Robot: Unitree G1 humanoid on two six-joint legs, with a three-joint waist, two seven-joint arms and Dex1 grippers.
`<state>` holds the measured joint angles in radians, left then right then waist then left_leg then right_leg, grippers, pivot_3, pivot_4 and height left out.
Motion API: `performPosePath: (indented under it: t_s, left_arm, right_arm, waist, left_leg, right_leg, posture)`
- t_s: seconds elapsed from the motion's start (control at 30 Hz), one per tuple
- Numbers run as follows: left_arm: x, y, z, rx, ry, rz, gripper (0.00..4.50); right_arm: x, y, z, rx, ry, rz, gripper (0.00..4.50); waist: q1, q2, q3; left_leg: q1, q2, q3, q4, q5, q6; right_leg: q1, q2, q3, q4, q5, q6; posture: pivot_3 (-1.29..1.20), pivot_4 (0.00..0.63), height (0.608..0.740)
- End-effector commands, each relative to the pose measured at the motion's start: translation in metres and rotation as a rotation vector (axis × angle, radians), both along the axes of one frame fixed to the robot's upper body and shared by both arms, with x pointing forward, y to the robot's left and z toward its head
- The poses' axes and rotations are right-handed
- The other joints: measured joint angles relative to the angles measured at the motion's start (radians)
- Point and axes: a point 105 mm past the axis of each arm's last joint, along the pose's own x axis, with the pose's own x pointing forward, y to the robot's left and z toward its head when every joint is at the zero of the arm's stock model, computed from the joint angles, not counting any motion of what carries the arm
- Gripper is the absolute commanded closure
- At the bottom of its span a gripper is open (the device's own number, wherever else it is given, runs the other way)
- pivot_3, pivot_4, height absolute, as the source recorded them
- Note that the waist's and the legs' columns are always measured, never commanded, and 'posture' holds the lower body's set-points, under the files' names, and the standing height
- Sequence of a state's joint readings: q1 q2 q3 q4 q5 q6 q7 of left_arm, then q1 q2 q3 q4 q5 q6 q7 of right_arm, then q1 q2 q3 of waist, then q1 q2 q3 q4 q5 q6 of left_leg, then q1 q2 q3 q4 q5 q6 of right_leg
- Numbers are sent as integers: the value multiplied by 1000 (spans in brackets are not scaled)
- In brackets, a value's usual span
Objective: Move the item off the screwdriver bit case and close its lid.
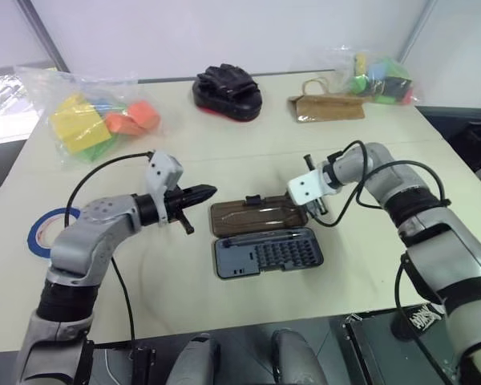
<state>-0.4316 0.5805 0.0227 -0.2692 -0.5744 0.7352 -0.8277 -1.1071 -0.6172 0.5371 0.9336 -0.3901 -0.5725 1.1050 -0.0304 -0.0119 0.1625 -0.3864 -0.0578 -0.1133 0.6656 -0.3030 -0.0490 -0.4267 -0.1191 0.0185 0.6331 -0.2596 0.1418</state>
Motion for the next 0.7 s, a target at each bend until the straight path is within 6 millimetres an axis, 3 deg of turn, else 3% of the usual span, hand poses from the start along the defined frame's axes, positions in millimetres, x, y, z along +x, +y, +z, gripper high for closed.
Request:
performPosePath:
  t_s: [0.03,0.1,0.2,0.43,0.7]
  left_arm:
    - [-10,-3,7,-2,-2,-67,4500]
    - [-9,-3,3,21,-2,-70,4500]
    - [-7,-1,0,33,-3,-65,4500]
    - [-8,-7,-1,36,-1,-105,4500]
    - [-22,-25,0,19,62,-266,4500]
  right_arm:
    - [2,-8,-4,14,17,-61,4450]
    - [2,-8,-4,32,25,-83,4450]
    - [1,-9,-5,53,41,-102,3573]
    - [-5,-11,1,75,49,-107,24]
    - [-33,10,78,467,33,-181,24]
  waist:
    - [-3,0,0]
    - [-6,0,0]
    - [-7,0,0]
    - [-6,0,0]
    - [-8,2,1]
  left_leg:
    - [0,0,0,0,0,0]
    - [0,0,0,0,0,0]
    - [0,0,-1,0,0,0]
    - [0,0,-1,-1,0,0]
    - [-2,0,-1,0,0,0]
  right_leg:
    - [0,0,0,0,0,0]
    - [0,0,0,0,0,0]
    - [0,0,0,0,0,0]
    - [0,0,0,0,0,0]
    - [-2,0,0,1,0,0]
  posture:
    - [0,150,740]
    - [0,150,740]
    - [0,150,740]
    - [0,150,740]
    - [0,150,740]
